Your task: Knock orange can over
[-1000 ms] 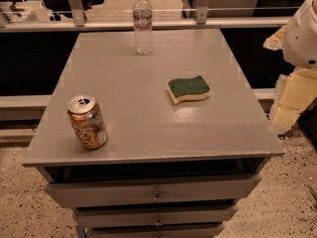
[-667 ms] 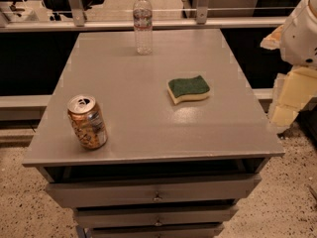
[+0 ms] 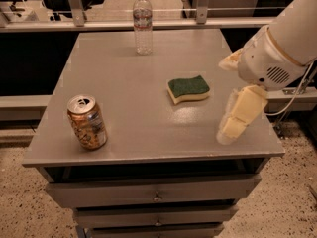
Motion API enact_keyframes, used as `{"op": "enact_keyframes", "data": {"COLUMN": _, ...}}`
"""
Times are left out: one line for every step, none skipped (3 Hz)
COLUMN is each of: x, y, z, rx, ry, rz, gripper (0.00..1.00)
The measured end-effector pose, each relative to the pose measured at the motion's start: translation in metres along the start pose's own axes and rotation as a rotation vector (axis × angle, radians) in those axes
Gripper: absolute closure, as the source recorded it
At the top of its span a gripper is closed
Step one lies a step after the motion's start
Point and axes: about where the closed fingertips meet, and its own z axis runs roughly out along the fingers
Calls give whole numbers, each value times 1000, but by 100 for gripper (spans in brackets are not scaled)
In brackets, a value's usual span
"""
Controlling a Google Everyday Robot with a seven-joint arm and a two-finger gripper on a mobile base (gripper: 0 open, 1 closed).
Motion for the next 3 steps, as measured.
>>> {"op": "enact_keyframes", "data": {"x": -54, "y": 10, "z": 30, "rx": -54, "ry": -181, "rz": 29, "gripper": 0}}
{"op": "enact_keyframes", "data": {"x": -112, "y": 22, "z": 46, "rx": -92, "ry": -341, "rz": 55, "gripper": 0}}
{"op": "enact_keyframes", "data": {"x": -121, "y": 23, "z": 43, "rx": -88, "ry": -366, "rz": 57, "gripper": 0}}
